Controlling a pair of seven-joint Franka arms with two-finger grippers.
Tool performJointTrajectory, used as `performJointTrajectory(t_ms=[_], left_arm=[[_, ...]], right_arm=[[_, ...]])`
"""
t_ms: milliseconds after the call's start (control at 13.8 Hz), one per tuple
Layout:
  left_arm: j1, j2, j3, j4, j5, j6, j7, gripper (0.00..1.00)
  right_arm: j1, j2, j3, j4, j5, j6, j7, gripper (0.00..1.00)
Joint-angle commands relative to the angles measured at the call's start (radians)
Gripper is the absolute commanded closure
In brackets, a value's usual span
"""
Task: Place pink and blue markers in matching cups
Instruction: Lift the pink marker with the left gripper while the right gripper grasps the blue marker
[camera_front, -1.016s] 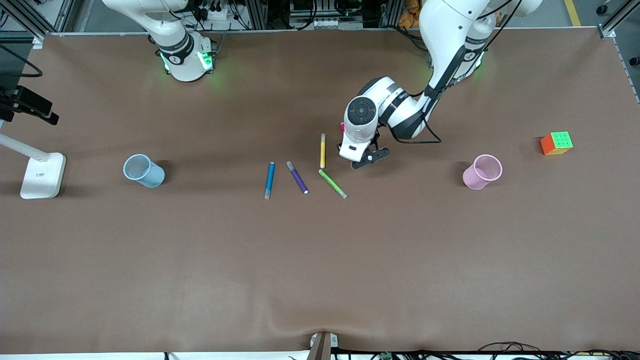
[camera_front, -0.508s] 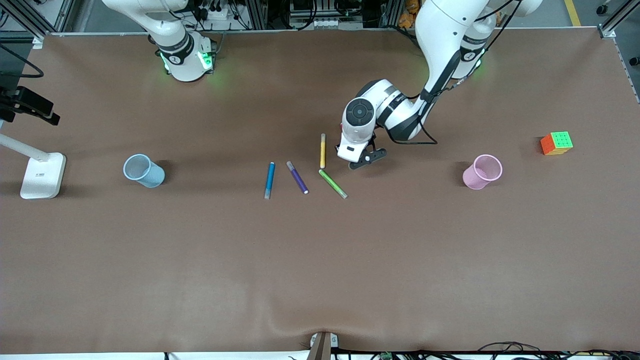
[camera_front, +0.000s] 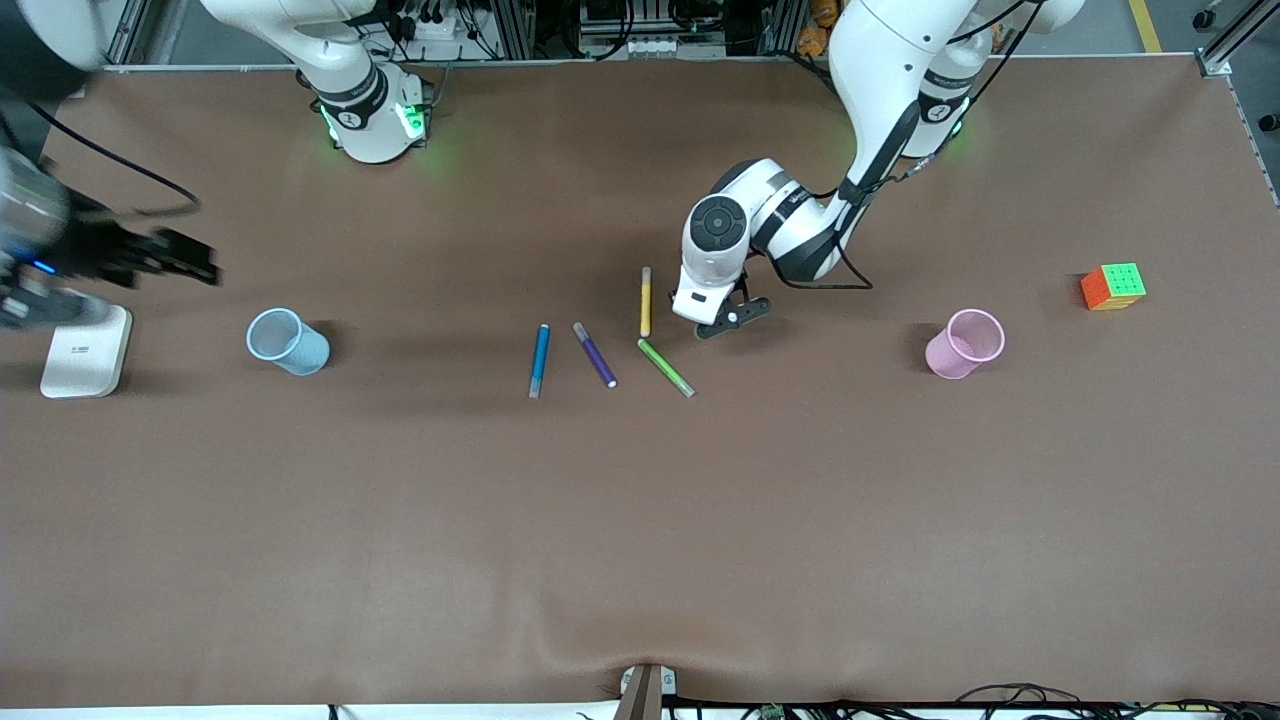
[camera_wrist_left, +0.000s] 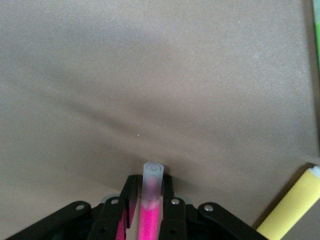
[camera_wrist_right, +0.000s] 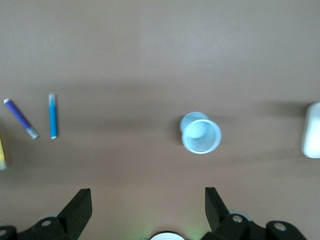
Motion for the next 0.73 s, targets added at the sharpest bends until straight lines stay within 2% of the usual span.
performJointTrajectory(t_ms=[0,145,363,508,653], left_arm=[[0.003,0.013,-0.001,0.017,0.025,0.002,-0.032,0.90],[0.002,0.012,-0.001,0.019,0.025,-0.002,-0.026,1.00],[0.020,-0.019,0.002,0.037,0.034,-0.065,-0.003,1.00],[0.036,-0.036,0.002,0.066,0.049,-0.140,0.014,1.00],[0.039,-0.073,0.002,0.054,0.130,-0.153,0.018,1.00]], right_arm=[[0.012,0.099,-0.008,0.035,0.069,-0.003,0.008,0.00],[-0.002,0.154,-0.010,0.037,0.141,0.003,0.010,0.00],[-0.017,0.240,-0.013,0.035,0.252,0.069,0.008,0.00],[0.007,0.276,-0.012,0.028,0.247,0.102,0.002,0.00],[0.070,0.285,-0.012,0.014,0.238,0.160,0.005,0.00]])
